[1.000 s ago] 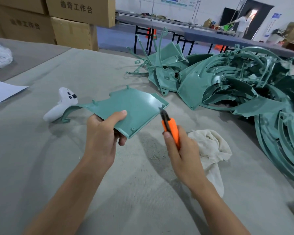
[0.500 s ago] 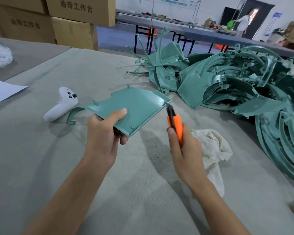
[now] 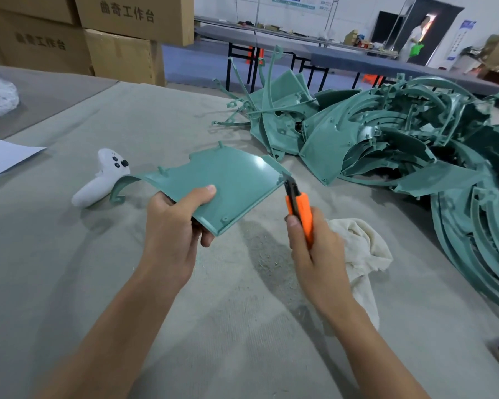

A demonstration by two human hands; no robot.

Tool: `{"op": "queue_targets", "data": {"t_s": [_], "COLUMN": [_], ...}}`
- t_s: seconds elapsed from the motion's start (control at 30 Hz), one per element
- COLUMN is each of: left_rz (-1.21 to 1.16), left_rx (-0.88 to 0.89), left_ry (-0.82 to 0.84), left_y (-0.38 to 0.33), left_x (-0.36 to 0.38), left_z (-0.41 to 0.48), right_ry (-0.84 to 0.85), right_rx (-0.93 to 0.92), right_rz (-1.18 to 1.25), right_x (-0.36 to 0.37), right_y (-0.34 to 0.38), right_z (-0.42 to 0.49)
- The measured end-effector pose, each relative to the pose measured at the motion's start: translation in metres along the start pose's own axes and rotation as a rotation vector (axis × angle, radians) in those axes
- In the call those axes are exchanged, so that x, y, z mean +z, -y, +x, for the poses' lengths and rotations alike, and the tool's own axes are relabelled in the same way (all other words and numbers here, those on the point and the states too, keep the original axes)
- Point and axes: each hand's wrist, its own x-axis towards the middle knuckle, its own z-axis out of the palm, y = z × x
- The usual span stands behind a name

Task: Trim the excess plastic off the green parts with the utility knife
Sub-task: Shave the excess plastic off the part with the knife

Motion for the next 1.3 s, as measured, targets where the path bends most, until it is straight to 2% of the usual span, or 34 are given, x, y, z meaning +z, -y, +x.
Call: {"op": "queue_targets", "data": {"t_s": [0.2,0.5,0.7,1.07,1.3], "left_rz": [0.003,0.02,0.007,0.021,-0.012], "left_rx": [0.032,0.032,0.04,0.034,-0.006], "left_ry": [-0.051,-0.073,-0.033,-0.035,-0.007], "left_y": [-0.001,0.0,-0.001,-0.001,-0.004], "left_x": [-0.003,-0.002,-0.004,-0.003,-0.003], "left_z": [0.002,0.002,0.002,0.002,0.003], "right_ry": [0.302,0.377,0.204,0.216,0.053], "right_rx": [-0.219,-0.339,-0.166,-0.122,0.032], "right_rz": [-0.099,-0.132,0.029,0.045,0.044], "right_x": [0.006,0.002,-0.002,-0.003,-0.011], "right_y": [0.011,0.016,0.005,-0.003,-0.016], "right_z": [-0.013,-0.014,-0.007,-0.001,0.006]}}
